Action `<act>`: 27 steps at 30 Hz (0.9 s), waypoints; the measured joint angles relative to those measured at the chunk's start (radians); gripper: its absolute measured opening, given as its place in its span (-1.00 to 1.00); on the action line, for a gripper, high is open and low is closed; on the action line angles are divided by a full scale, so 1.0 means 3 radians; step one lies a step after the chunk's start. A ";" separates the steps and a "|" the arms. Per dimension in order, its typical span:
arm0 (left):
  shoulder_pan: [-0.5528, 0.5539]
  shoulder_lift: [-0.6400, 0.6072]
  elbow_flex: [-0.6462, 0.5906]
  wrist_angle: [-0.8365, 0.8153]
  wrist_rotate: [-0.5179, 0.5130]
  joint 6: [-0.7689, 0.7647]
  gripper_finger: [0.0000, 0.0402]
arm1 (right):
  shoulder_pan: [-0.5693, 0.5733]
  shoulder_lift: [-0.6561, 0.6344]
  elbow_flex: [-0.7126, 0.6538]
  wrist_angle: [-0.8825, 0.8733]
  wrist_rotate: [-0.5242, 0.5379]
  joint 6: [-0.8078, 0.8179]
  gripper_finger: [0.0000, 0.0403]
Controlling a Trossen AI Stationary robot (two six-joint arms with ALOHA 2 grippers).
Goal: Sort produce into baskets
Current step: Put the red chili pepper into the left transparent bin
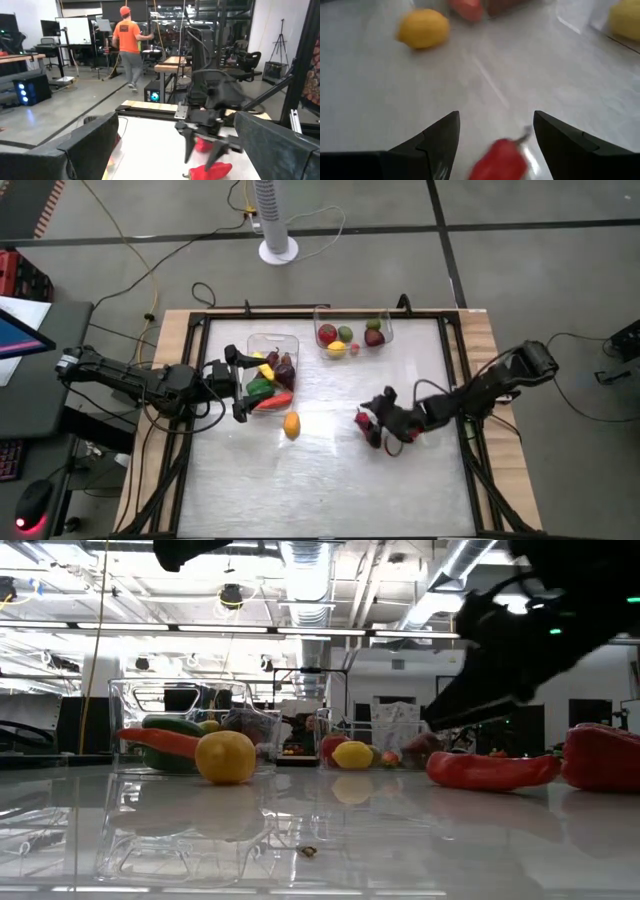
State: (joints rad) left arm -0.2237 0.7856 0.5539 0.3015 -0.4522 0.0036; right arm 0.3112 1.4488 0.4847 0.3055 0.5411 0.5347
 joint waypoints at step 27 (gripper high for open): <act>0.0000 0.0000 0.0000 -0.0015 -0.0020 0.0031 0.93 | 0.0360 0.1076 -0.0068 0.0997 0.0547 -0.0069 -0.20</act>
State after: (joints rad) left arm -0.2237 0.7856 0.5538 0.2970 -0.4583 0.0130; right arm 0.4191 1.7715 0.4644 0.6047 0.7052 0.5141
